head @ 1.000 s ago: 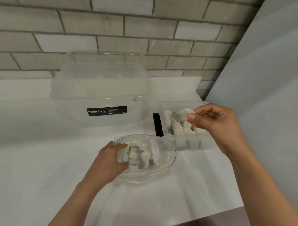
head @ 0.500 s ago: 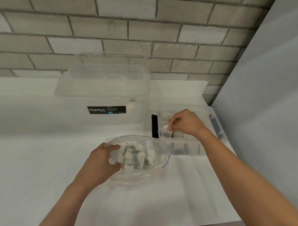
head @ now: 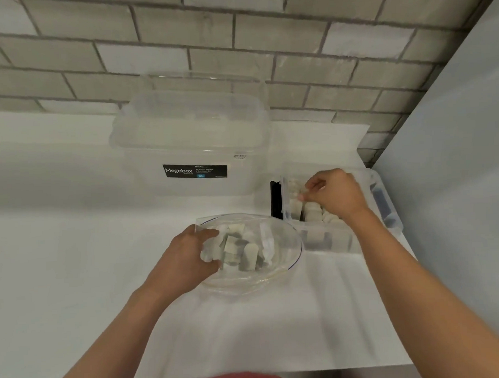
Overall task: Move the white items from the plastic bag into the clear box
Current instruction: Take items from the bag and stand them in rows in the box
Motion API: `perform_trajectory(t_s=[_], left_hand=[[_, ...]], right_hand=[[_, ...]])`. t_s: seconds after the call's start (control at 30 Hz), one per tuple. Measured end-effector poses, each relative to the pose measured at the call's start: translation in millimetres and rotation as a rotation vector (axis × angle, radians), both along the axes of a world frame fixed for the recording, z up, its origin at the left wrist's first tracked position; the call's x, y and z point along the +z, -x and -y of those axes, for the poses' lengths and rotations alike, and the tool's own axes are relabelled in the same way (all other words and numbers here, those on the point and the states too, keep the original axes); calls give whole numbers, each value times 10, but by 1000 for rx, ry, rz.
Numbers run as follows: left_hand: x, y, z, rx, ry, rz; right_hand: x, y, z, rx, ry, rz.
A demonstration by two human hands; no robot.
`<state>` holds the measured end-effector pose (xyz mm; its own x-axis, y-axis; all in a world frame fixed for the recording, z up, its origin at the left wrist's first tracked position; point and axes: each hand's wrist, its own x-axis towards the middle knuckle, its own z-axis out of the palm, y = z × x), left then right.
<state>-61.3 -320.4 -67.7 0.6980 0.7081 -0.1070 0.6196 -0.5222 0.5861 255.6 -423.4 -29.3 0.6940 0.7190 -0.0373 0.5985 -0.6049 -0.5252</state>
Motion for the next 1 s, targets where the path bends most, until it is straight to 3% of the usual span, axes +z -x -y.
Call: perform_trajectory(t_s=[0.13,0.2,0.3,0.43,0.6,0.77,0.9,1.0], left_hand=[[-9,-6,20,-19,-5,20],[-19,-17,33,-29,-15,30],[-29,-9,65,-46,-23,55],[-27,-2,114,-93,-61,74],[-54,-3,113,-118,-58,47],[-71,-15,76,-116,-43,43],[-76,-35,49,-113,-38,43],[-69,-44,19,-99,-14,47]], right_hand=[[403,518,308,-35,-374,-98],[532,907,404,53,-446,-210],[404,1372,352,311,-176,-317],[-203,1495,9,442,294,111],[-600,1457,-233,374,545,235],[-559,1430,-190,374,477,195],[-368,1437,-47,325,188,158],[-205,1534,76,356,108,209]])
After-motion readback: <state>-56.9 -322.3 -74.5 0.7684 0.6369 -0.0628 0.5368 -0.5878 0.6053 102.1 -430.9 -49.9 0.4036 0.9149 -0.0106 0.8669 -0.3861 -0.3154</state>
